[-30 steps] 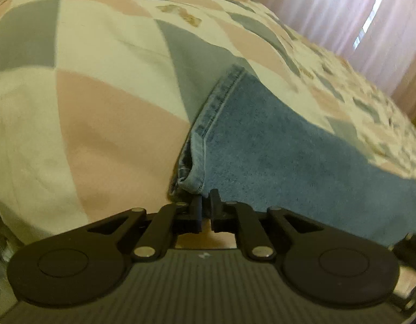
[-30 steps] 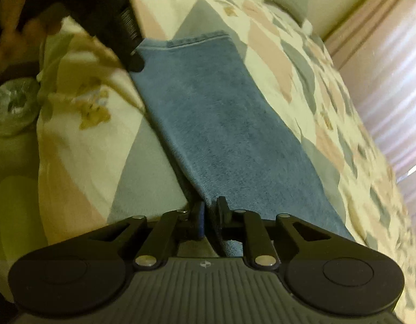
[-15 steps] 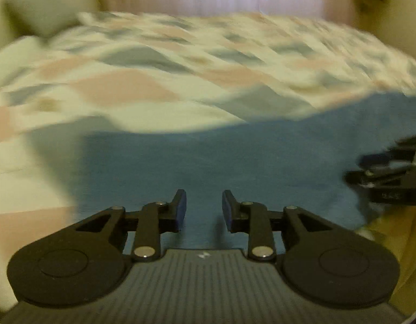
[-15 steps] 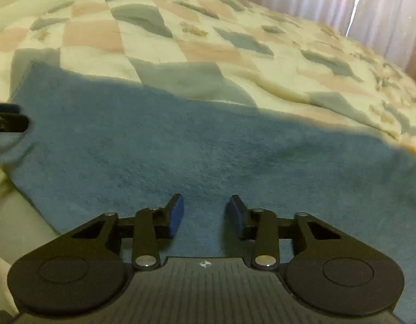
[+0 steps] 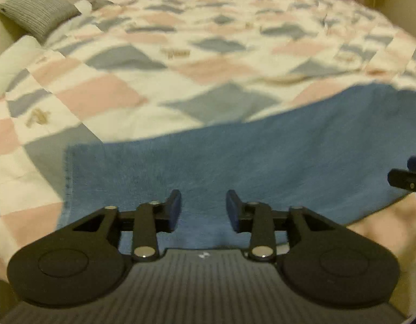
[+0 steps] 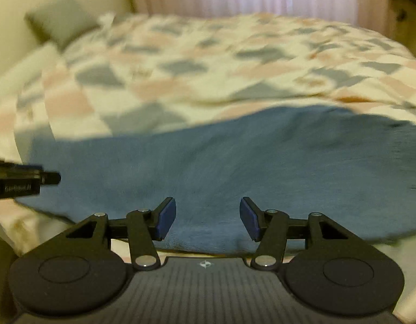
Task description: Fold clothes
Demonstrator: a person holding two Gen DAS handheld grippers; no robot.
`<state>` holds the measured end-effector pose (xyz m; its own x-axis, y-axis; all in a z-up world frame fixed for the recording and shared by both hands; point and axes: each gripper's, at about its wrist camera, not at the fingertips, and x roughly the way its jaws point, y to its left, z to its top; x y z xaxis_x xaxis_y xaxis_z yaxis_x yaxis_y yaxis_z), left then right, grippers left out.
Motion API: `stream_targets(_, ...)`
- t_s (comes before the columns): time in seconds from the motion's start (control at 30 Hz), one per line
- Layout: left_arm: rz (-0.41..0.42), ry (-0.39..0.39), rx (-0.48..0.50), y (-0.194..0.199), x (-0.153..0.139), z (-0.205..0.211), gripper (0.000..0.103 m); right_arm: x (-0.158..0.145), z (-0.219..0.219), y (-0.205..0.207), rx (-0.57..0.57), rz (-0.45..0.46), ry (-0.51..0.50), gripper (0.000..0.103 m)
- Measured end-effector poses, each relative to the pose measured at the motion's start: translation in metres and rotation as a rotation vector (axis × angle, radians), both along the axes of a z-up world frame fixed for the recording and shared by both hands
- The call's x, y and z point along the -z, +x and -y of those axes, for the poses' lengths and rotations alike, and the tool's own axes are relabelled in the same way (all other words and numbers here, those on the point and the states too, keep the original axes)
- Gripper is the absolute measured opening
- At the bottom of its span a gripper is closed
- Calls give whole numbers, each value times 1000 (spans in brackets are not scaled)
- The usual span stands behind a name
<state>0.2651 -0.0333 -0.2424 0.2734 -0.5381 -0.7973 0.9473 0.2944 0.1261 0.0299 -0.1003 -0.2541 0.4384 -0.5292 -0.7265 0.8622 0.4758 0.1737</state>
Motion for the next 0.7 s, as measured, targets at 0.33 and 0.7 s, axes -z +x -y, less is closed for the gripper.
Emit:
stream_targets(0.33, -33, -65, 25, -80, -121, -50, 67, -117, -69, -92, 155, 66, -44, 79)
stream_targets(0.7, 31, -163, 80, -86, -201, -76, 79, -183, -85, -71, 161, 8, -171, 90)
